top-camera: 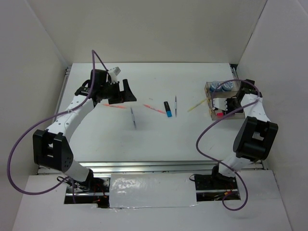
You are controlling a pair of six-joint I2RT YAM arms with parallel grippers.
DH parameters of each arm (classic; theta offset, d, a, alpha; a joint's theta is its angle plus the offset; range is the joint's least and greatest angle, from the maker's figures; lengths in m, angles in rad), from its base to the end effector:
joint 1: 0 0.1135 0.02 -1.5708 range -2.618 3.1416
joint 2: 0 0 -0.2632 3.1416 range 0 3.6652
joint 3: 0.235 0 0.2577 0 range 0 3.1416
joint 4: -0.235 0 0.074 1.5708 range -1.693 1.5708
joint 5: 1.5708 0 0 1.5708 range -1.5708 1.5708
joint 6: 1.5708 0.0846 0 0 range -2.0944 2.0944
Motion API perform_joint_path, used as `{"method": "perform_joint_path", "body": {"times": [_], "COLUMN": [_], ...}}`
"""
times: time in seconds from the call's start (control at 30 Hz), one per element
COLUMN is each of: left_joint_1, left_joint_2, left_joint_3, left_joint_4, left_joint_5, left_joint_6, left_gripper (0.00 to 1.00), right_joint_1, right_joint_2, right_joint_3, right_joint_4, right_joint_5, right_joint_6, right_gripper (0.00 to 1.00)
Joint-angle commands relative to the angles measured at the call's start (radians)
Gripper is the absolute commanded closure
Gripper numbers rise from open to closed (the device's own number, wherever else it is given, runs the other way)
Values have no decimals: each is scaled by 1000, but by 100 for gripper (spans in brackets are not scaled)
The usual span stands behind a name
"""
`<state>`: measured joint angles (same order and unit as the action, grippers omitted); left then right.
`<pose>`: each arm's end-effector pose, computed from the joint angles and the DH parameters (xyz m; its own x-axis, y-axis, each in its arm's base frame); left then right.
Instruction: Sort the stationery into containers
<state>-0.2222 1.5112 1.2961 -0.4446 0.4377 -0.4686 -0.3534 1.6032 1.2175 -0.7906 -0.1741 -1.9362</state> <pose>0.3637 -0.1189 0.2890 -0.7711 -0.2452 -0.5877 0.1996 0.7834 -0.5886 0.3276 -0.1052 0.1926 0.0495 -0.9987 -0.0120 -0.9084 -0.0400 -0.4161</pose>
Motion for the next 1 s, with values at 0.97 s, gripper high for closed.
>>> {"method": "perform_joint_path", "body": {"times": [0.97], "left_joint_1": [-11], "left_joint_2": [-95], "left_joint_3": [-32], "left_joint_4": [23], "left_joint_5": [-273], "left_joint_6": [-15], "left_gripper": [1], "right_joint_1": [488], "right_joint_2": [-109], "right_joint_3": [217], "right_joint_4": [237], "right_joint_5": [-145], "right_joint_6": [1524], "right_gripper": [59]}}
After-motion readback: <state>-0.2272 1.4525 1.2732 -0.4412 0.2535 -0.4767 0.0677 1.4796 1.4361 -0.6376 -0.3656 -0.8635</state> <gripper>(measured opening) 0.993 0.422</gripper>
